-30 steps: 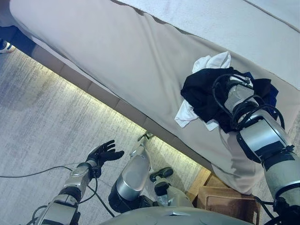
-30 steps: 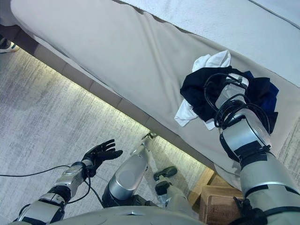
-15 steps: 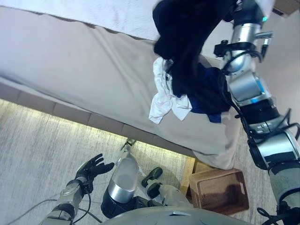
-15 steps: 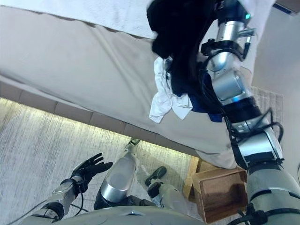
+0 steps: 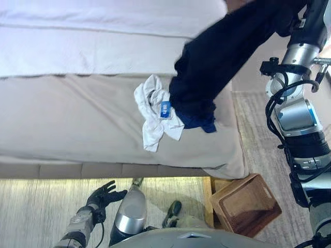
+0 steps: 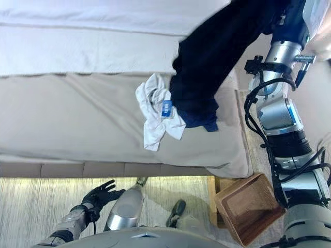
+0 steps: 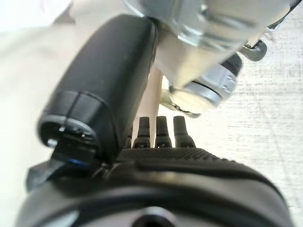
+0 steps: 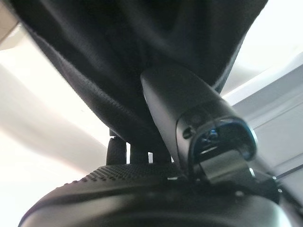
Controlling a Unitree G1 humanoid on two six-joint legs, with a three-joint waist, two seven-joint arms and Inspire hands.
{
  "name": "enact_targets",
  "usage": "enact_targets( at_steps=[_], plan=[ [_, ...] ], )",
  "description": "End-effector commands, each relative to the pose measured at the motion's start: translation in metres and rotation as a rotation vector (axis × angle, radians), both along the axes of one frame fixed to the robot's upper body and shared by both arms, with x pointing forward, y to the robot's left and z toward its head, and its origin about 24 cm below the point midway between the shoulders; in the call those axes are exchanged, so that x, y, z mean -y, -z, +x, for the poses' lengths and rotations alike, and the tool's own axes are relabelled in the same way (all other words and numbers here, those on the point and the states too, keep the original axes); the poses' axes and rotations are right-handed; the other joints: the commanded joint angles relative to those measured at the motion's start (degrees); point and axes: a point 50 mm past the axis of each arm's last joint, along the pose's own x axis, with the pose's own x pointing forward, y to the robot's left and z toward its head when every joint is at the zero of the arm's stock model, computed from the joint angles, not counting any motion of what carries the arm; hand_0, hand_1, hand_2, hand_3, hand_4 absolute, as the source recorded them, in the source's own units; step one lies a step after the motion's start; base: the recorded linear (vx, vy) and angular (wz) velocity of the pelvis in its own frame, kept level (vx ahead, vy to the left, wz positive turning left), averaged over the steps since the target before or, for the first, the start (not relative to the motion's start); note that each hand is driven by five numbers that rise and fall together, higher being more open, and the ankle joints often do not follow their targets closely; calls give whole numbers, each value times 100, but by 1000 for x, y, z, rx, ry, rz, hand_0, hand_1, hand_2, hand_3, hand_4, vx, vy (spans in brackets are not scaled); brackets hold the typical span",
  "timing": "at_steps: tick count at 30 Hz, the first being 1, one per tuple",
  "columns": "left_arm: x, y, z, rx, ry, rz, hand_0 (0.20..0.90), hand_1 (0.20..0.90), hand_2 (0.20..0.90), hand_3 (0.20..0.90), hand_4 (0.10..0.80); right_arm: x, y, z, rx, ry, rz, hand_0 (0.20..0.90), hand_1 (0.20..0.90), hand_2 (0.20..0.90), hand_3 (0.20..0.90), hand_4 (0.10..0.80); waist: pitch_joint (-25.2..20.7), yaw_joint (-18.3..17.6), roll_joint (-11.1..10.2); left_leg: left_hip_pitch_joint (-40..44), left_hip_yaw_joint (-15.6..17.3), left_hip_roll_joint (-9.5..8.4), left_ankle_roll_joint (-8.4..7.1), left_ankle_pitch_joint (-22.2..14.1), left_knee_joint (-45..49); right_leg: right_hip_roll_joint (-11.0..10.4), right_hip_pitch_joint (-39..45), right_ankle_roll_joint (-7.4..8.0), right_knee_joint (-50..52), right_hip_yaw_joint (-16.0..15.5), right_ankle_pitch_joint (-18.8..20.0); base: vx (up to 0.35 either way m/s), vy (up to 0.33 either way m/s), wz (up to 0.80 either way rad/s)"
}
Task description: Pick up the clothes from the bed and place them into the basket
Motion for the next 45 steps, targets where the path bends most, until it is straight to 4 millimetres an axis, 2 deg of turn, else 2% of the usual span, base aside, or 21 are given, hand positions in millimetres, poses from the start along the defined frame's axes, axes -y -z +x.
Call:
enact_targets(
  at_steps=[1, 5, 10, 12, 14, 18, 23, 24, 30, 33, 35, 39, 45],
  plan=[
    [7, 14, -35, -129, 48, -12, 900, 900, 900, 900, 800, 25, -42, -22, 218, 66, -34, 300, 300, 300, 200, 100, -1196, -187, 248, 767, 439, -61, 390, -810, -581, 316, -96, -40, 219, 3, -225, -1, -15, -24],
    [16, 18, -39, -150, 73, -22, 900, 900, 900, 900, 800, 41, -42, -30, 318, 91, 56, 300, 300, 300, 200, 100, -1280, -362, 309, 885, 604, -52, 374, -837, -617, 340, -59, -46, 53, 88, -124, -26, -21, -26],
    [19, 21, -46, -210, 115, -18, 900, 900, 900, 900, 800, 63, -67, -54, 477, 218, 69, 300, 300, 300, 200, 100, -1394, -580, 377, 978, 804, -56, 331, -887, -622, 351, -39, -23, -119, 208, -16, -35, -9, -19],
    [18, 21, -47, -222, 122, -15, 900, 900, 900, 900, 800, 68, -71, -56, 480, 240, 68, 300, 300, 300, 200, 100, -1414, -618, 381, 988, 834, -57, 325, -893, -622, 352, -47, -14, -125, 233, -4, -16, -17, -20],
    [13, 20, -47, -247, 140, -3, 900, 900, 900, 900, 800, 80, -77, -60, 444, 296, 58, 300, 300, 300, 200, 100, -1457, -722, 388, 1014, 919, -49, 312, -905, -622, 361, -70, -4, -128, 303, 17, -28, -45, -17],
    [9, 18, -42, -261, 168, 3, 900, 900, 900, 900, 800, 102, -75, -60, 351, 369, 43, 300, 300, 300, 200, 100, -1507, -937, 414, 1035, 1050, -34, 296, -923, -622, 401, -138, -2, -115, 477, 36, -25, -58, -17],
    [12, 14, -26, -227, 214, -4, 900, 900, 900, 900, 800, 125, -55, -56, 208, 404, 55, 300, 300, 300, 200, 100, -1514, -1201, 488, 1092, 1224, 16, 273, -947, -622, 456, -186, -21, -107, 685, 50, -16, -88, -27],
    [14, 13, -20, -212, 217, -9, 900, 900, 900, 900, 800, 129, -43, -52, 140, 397, 52, 300, 300, 300, 200, 100, -1502, -1295, 528, 1112, 1283, 23, 277, -955, -622, 472, -196, -28, -121, 761, 60, -15, -104, -24],
    [14, 10, -13, -192, 255, -2, 900, 900, 900, 900, 800, 134, 3, -36, -145, 329, 27, 300, 300, 300, 200, 100, -1423, -1518, 630, 1171, 1440, 56, 293, -966, -622, 515, -254, -56, -116, 988, 77, 11, -134, -26],
    [13, 9, -11, -186, 272, 5, 900, 900, 900, 900, 800, 135, 17, -30, -239, 309, 19, 300, 300, 300, 200, 100, -1331, -1586, 698, 1155, 1487, 70, 300, -949, -618, 519, -344, -78, -55, 1039, 66, -22, -165, -18],
    [15, 8, -7, -167, 272, 3, 900, 900, 900, 900, 800, 133, 19, -26, -261, 295, 14, 300, 300, 300, 200, 100, -1239, -1621, 760, 1067, 1488, 76, 297, -932, -583, 512, -474, -99, 12, 1062, 54, -137, -119, -26],
    [27, 1, 21, -63, 274, -23, 900, 900, 900, 900, 800, 125, 17, -11, -306, 239, 1, 300, 300, 300, 200, 100, -778, -1722, 996, 633, 1451, 61, 260, -867, -458, 453, -983, -149, 137, 1146, 93, -227, -81, -26],
    [48, -8, 48, 48, 298, -61, 900, 900, 900, 900, 800, 117, 19, 6, -422, 227, -49, 300, 300, 300, 200, 100, -220, -1811, 1323, 147, 1510, 65, 157, -791, -229, 407, -1455, -220, 198, 1207, 156, -158, -45, -19]
  ],
)
